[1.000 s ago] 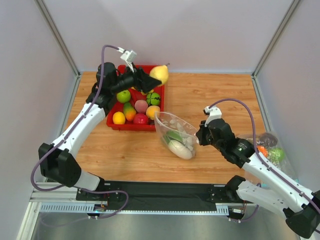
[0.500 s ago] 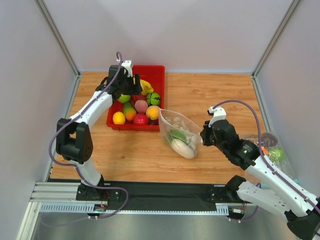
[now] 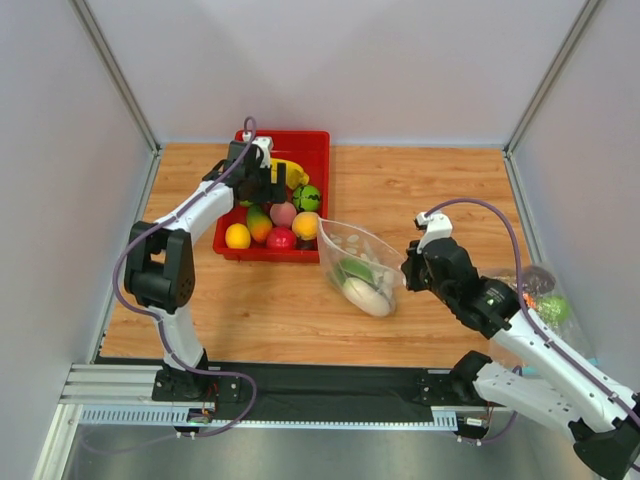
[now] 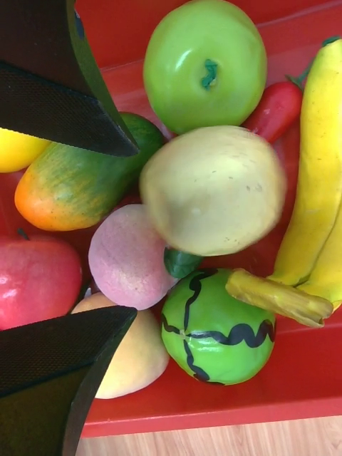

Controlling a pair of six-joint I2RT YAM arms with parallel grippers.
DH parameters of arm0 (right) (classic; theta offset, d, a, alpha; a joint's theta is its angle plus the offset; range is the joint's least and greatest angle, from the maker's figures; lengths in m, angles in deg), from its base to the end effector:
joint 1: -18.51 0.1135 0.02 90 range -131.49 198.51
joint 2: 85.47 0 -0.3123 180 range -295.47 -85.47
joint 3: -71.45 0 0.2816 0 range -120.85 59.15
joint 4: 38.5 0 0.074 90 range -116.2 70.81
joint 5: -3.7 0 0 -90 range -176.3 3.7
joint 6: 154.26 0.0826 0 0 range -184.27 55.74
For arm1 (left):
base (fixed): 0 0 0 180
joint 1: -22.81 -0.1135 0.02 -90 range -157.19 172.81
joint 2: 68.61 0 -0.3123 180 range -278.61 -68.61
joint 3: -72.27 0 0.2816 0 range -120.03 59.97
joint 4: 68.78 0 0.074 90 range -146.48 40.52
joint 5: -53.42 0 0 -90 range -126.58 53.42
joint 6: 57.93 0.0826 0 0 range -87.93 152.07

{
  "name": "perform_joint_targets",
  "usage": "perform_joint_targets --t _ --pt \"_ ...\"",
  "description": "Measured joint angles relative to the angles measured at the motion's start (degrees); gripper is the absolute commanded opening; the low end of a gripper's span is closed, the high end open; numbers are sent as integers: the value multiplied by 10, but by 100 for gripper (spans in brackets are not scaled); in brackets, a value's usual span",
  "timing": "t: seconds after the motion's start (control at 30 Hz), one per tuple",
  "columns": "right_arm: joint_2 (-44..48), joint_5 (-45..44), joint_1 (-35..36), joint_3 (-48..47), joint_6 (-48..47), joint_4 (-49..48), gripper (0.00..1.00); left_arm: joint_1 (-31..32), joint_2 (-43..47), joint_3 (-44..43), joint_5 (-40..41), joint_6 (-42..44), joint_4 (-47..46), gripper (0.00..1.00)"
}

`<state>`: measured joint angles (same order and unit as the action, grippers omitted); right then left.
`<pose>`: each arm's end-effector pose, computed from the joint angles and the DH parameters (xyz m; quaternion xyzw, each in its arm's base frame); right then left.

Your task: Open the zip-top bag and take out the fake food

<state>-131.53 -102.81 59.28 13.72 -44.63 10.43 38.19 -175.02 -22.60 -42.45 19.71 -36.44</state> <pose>0.1676 0.1135 0.3026 -0.1000 0.8833 0.1099 0.4446 0.4767 -0.1399 0.2485 0.0443 0.9180 -0.1395 0.3685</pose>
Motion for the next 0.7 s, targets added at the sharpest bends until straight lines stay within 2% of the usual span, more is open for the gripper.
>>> perform_joint_targets --t 0.23,0.47,0.7 --pt "-45 -15 -14 -31 -17 -5 0 0 51 5 -1 8 3 93" --pt "-88 -9 -100 -89 -41 -26 0 10 180 5 -5 14 -3 93" --pt "-91 -10 -133 -139 -51 -32 0 103 243 5 5 30 -7 93"
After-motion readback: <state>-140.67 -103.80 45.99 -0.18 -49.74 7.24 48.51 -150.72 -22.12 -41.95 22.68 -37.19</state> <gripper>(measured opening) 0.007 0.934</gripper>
